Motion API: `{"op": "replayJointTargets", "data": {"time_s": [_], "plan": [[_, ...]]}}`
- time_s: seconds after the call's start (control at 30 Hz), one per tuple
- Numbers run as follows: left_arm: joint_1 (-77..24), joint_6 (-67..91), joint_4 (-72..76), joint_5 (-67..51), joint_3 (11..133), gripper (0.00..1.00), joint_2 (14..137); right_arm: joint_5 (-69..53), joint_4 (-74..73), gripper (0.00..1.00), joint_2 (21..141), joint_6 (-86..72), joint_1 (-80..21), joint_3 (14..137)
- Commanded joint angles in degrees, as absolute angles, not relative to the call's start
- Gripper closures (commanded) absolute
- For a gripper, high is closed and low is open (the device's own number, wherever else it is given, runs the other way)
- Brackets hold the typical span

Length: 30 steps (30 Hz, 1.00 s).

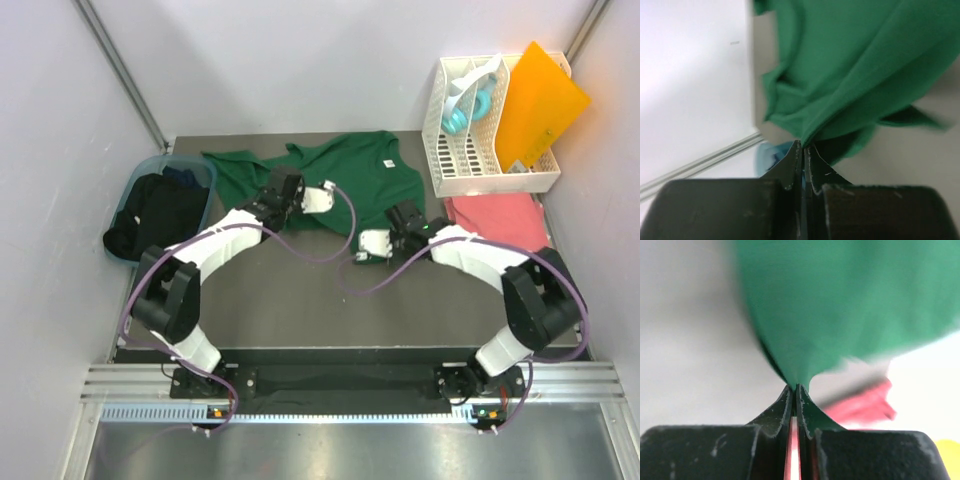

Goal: Fold and stack the t-shirts
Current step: Flatten out the tshirt

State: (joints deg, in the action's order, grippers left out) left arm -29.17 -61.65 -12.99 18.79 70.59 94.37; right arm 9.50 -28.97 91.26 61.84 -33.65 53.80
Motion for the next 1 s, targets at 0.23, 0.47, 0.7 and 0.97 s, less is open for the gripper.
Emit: {"op": "replayJointTargets", "data": {"time_s": [0.23, 0.47, 0.7, 0.97], "plan": [[-30.06, -60.12, -3.52, 11.34, 66.0, 0.99, 101.68, 21.7, -25.76, 1.0, 83.41, 66.01, -23.12, 68.99], [-32.08, -58.98, -0.88, 11.6, 69.7, 0.4, 107.57, 25.39, -21.71, 1.0, 86.13, 66.18, -22.41, 71.63], [-32.7, -55.73, -1.4, 12.83, 69.26, 0.16, 104.16, 25.49, -21.01, 1.0, 88.15, 65.22, -22.24, 72.77], [-33.31, -50.71, -13.71, 9.75, 65.32, 0.15, 93.87, 25.22, -19.6, 1.0, 89.82, 65.57, -22.24, 73.74]]}}
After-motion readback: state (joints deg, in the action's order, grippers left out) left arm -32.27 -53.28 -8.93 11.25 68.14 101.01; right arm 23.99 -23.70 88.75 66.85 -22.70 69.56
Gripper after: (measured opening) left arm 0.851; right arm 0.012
